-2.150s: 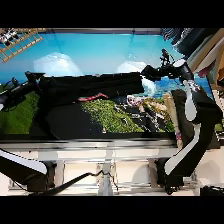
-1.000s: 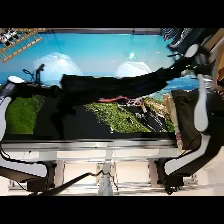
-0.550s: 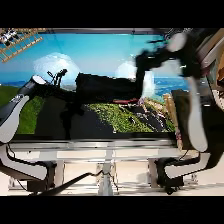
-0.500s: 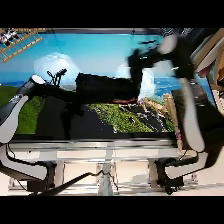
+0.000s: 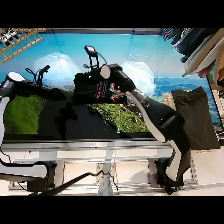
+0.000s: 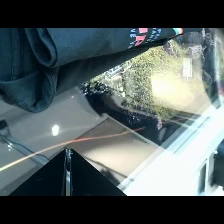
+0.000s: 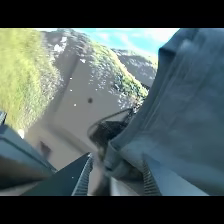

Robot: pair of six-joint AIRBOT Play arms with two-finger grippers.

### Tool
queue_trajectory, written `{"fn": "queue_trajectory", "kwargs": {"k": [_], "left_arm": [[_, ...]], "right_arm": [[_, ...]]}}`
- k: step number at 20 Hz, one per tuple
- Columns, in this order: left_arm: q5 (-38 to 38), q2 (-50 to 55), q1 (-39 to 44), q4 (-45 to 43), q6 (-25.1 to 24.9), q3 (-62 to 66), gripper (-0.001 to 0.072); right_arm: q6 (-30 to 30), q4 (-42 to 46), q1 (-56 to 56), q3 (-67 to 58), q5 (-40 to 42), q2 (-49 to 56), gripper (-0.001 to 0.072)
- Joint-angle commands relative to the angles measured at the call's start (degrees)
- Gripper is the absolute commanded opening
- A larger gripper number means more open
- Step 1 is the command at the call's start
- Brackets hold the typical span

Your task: Fold the clothes and pants, and hang the long-sleeved shirts on hangers.

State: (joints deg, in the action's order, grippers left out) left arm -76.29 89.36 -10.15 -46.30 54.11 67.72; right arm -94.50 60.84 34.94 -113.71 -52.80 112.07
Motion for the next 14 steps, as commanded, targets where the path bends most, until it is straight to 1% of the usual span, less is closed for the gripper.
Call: {"fn": "queue_trajectory", "kwargs": {"k": [1, 2, 4, 5, 6, 7, 8, 10, 11, 14], "left_arm": [[-0.9, -0.4, -0.4, 2.1, 0.1, 0.0, 0.0005], [-0.9, -0.4, -0.2, 3.2, 0.2, 0.0, 0.0005], [-0.9, -0.4, 0.1, 3.9, 0.2, 0.0, 0.0006], [-0.9, -0.4, 0.4, 3.9, 0.2, 0.0, 0.0006], [-0.9, -0.4, 0.8, 3.9, 0.2, 0.0, 0.0006], [-0.9, -0.4, 1.0, 4.0, 0.2, 0.0, 0.0005], [-0.9, -0.3, 1.3, 4.3, 0.2, 0.0, 0.0005], [-0.9, -0.3, 2.1, 6.0, 0.2, 0.0, 0.0006], [-0.9, -0.3, 2.6, 6.6, 0.2, 0.0, 0.0006], [-0.9, -0.3, 4.3, 7.2, 0.2, 0.0, 0.0006]], "right_arm": [[-0.3, 8.7, -6.9, -1.7, -13.4, -6.0, 0.0410], [-1.3, 10.5, -11.2, -0.2, -18.2, -8.6, 0.0453], [-1.3, 10.3, -19.7, 5.3, -24.1, -12.9, 0.0464], [-0.8, 9.2, -23.4, 9.2, -24.4, -14.7, 0.0468], [0.3, 6.8, -27.1, 13.9, -24.1, -16.1, 0.0514], [2.7, 2.9, -30.2, 18.3, -24.2, -16.6, 0.0538], [6.3, -2.6, -33.0, 23.0, -23.8, -16.5, 0.0579], [15.2, -13.1, -36.6, 31.6, -17.8, -15.5, 0.0621], [19.6, -17.8, -37.7, 34.0, -15.2, -14.0, 0.0637], [30.6, -29.6, -38.5, 34.4, -14.1, -6.6, 0.0638]]}}
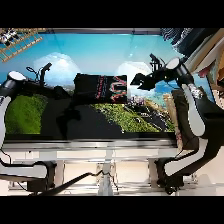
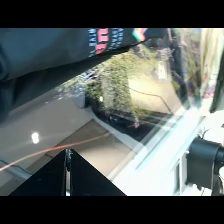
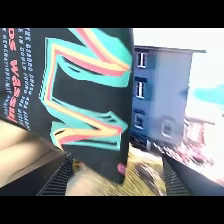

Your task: Fold the clothes and pants, and hang the long-sleeved shirts on hangers.

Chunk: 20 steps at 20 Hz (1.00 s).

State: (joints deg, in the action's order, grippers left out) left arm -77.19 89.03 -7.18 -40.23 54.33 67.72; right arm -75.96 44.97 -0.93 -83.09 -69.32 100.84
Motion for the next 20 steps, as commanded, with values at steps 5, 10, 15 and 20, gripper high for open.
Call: {"fn": "queue_trajectory", "kwargs": {"k": [5, 10, 15, 20], "left_arm": [[0.0, 0.0, 3.8, 1.1, -0.1, 0.0, 0.0006], [0.0, 0.0, 4.6, 1.0, -0.1, 0.0, 0.0006], [-1.6, 0.0, 4.6, -4.1, 4.2, 0.0, 0.0006], [-11.1, 0.0, 4.6, -7.1, 5.0, 0.0, 0.0006]], "right_arm": [[15.7, -16.7, -0.4, -7.3, -4.7, 16.9, 0.0632], [14.9, -16.2, 3.6, -19.2, -4.6, 20.3, 0.0020], [-0.3, -8.9, 0.0, -23.9, -0.3, 8.3, 0.0017], [-18.0, 1.3, -10.3, -23.9, -5.0, -11.6, 0.0017]]}}
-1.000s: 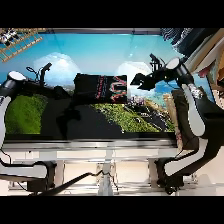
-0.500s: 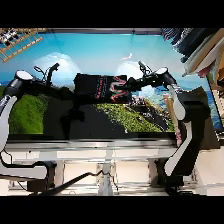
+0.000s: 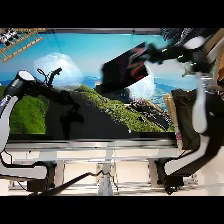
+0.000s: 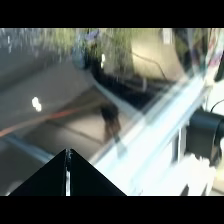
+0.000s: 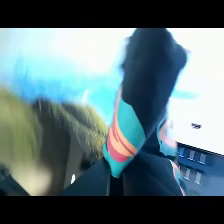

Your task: Fold the clothes and pants, and hang the long-sleeved shirts on hangers.

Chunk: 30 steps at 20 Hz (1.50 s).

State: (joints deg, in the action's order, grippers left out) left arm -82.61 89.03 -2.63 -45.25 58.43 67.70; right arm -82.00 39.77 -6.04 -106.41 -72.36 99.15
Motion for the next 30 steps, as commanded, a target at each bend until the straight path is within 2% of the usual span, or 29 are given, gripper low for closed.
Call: {"fn": "queue_trajectory", "kwargs": {"k": [1, 4, 7, 10, 13, 17, 21, 24, 25, 26, 28, 29, 30], "left_arm": [[-7.1, 0.0, 0.0, -2.1, 0.9, 0.0, 0.0006], [-7.7, 0.0, 0.0, -2.1, 1.0, 0.0, 0.0006], [-7.6, 0.0, 0.0, -2.1, 0.7, 0.0, 0.0006], [-7.6, 0.0, 0.0, -2.1, -1.0, 0.0, 0.0006], [-7.6, 0.0, 0.0, -2.1, -1.0, 0.0, 0.0006], [-7.6, 0.0, 0.0, -2.1, -1.0, 0.0, 0.0007], [-7.6, 0.0, 0.0, -1.7, -0.9, 0.0, 0.0007], [-7.6, 0.0, 0.0, -1.5, -0.7, 0.0, 0.0007], [-7.6, 0.0, 0.0, -1.6, -0.6, 0.0, 0.0006], [-7.6, 0.0, -0.1, -3.0, 1.1, 0.1, 0.0006], [-7.6, -0.3, -0.1, -13.6, 7.3, 2.2, 0.0006], [-7.6, -0.9, -0.1, -21.0, 10.8, 4.0, 0.0006], [-7.6, -1.9, -0.3, -27.0, 13.1, 5.8, 0.0007]], "right_arm": [[-16.6, 8.3, -8.3, -0.5, -4.1, -13.6, 0.0017], [-22.5, 15.2, -18.1, -0.5, -13.6, -22.9, 0.0017], [-22.1, 24.8, -28.9, -0.1, -23.7, -29.9, 0.0018], [-18.4, 31.6, -39.8, 7.5, -30.4, -36.4, 0.0018], [-17.6, 35.9, -49.7, 21.6, -29.4, -43.8, 0.0017], [-11.9, 45.1, -56.4, 40.2, -28.3, -50.6, 0.0017], [-10.4, 50.7, -57.5, 55.2, -23.3, -50.7, 0.0019], [-10.5, 54.1, -57.5, 58.5, -18.5, -48.9, 0.0039], [-10.2, 55.3, -57.5, 57.4, -19.0, -47.9, 0.0303], [-8.8, 55.8, -57.5, 54.7, -20.2, -46.9, 0.0720], [-6.8, 53.1, -57.4, 45.0, -23.4, -44.5, 0.0702], [-6.9, 49.3, -57.4, 39.2, -24.2, -43.1, 0.0700], [-7.0, 41.7, -57.4, 33.1, -23.6, -41.6, 0.0696]]}}
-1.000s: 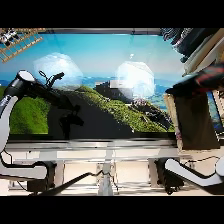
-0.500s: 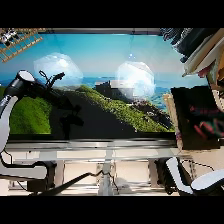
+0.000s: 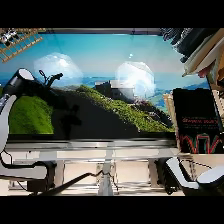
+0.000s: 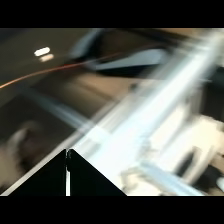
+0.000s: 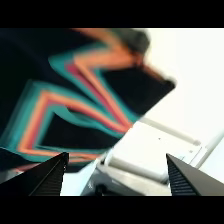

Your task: Fold the clothes and pants, and hang the long-sleeved shirts on hangers.

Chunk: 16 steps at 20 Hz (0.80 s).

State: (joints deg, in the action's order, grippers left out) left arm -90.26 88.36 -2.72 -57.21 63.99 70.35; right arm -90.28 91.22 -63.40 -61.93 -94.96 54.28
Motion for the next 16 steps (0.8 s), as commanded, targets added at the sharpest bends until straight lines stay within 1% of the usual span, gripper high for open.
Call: {"fn": "queue_trajectory", "kwargs": {"k": [1, 3, 4, 6, 7, 8, 9, 10, 11, 12, 14, 15, 16], "left_arm": [[0.1, -2.8, -0.8, -18.6, 9.0, 5.1, 0.0007], [3.7, -7.3, -3.0, -17.7, 9.8, 7.6, 0.0007], [7.3, -10.1, -4.5, -15.8, 9.8, 7.8, 0.0008], [16.0, -16.2, -8.0, -14.1, 9.8, 7.8, 0.0008], [20.3, -19.0, -10.0, -14.3, 9.8, 7.8, 0.0008], [23.6, -21.1, -12.0, -14.3, 10.3, 7.8, 0.0008], [26.3, -22.9, -14.2, -14.3, 12.0, 7.8, 0.0008], [27.6, -24.0, -16.0, -14.3, 13.1, 7.8, 0.0008], [27.9, -24.4, -17.7, -14.3, 13.2, 7.8, 0.0008], [27.9, -24.3, -18.8, -14.3, 13.2, 7.8, 0.0008], [25.8, -24.1, -20.0, -14.3, 15.5, 7.7, 0.0008], [25.8, -24.1, -20.1, -14.3, 15.5, 7.7, 0.0008], [25.8, -24.1, -20.0, -14.3, 15.5, 7.7, 0.0008]], "right_arm": [[1.3, -18.9, 0.7, -15.4, 1.1, 4.3, 0.0693], [2.3, -35.1, 5.9, -16.9, 8.0, 4.7, 0.0692], [4.6, -38.0, 11.1, -15.7, 10.3, 4.7, 0.0692], [7.5, -36.7, 24.1, -11.2, 14.0, 4.7, 0.0690], [9.0, -35.4, 31.0, -8.2, 17.0, 4.7, 0.0656], [10.9, -34.6, 38.6, -4.6, 21.3, 4.7, 0.0547], [12.3, -33.6, 45.6, -1.1, 26.5, 4.7, 0.0451], [13.6, -32.1, 53.1, 2.6, 33.6, 4.8, 0.0246], [14.9, -29.9, 59.5, 5.4, 40.9, 5.0, 0.0025], [16.2, -26.7, 65.8, 7.8, 49.3, 5.6, 0.0017], [17.4, -18.9, 73.9, 9.3, 63.2, 7.6, 0.0019], [18.1, -16.2, 75.8, 9.3, 69.1, 8.8, 0.0021], [18.4, -15.3, 76.8, 9.3, 75.5, 9.9, 0.0029]]}}
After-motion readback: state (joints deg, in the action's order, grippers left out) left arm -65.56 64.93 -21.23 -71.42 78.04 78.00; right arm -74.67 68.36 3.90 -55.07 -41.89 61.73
